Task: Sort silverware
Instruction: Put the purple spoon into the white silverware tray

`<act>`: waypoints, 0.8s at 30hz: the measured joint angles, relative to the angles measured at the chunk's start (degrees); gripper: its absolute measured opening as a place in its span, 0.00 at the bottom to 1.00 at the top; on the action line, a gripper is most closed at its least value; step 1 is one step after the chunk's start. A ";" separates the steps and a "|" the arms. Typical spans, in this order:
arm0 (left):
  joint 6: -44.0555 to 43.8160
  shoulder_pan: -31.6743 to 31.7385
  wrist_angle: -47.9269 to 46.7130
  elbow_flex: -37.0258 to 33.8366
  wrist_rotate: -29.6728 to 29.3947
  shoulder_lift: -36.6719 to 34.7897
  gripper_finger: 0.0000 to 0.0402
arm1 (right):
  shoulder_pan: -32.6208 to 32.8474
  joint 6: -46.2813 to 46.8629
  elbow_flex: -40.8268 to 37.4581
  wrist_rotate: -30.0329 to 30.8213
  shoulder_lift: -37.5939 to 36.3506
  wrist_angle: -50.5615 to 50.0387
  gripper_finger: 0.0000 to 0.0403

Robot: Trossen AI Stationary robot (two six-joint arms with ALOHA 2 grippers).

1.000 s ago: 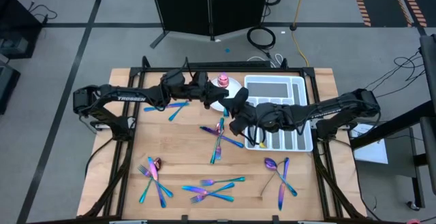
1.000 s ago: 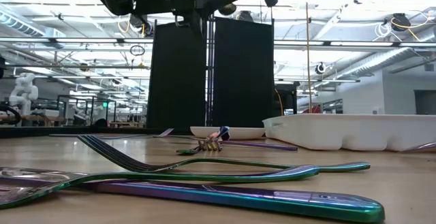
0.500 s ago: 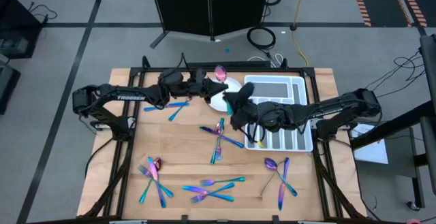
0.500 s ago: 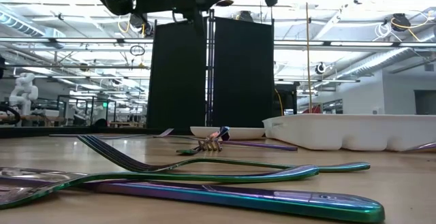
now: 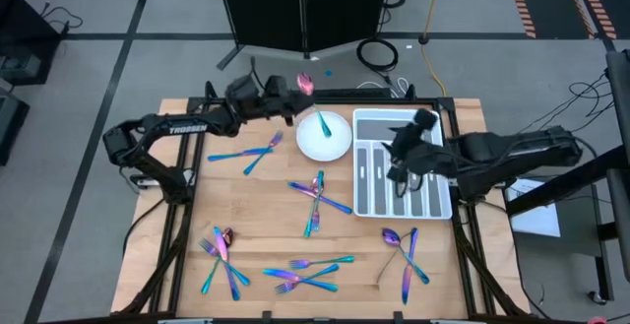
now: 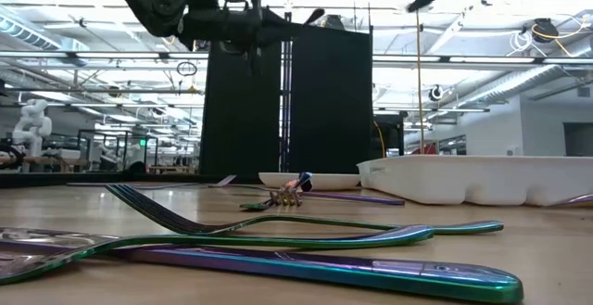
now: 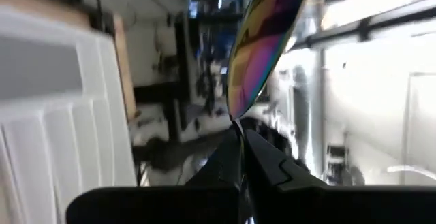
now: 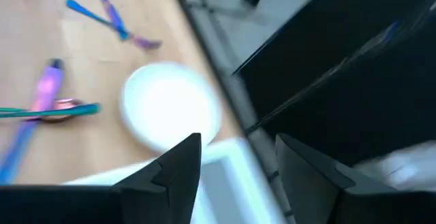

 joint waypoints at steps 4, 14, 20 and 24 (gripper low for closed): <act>3.38 -5.66 -6.88 0.02 0.47 0.97 0.00 | -0.33 14.51 -0.11 -6.31 -2.87 -8.14 0.45; 2.21 -17.56 -0.29 3.36 -3.59 17.32 0.00 | -0.34 16.02 -0.09 -7.33 -4.69 -8.60 0.45; 3.09 -19.89 1.03 12.36 -3.73 27.10 0.00 | -0.38 15.88 -0.09 -7.22 -4.66 -8.62 0.45; 3.39 -20.55 1.00 17.09 -3.70 32.24 0.00 | -0.34 15.85 -0.09 -7.94 -4.64 -8.62 0.45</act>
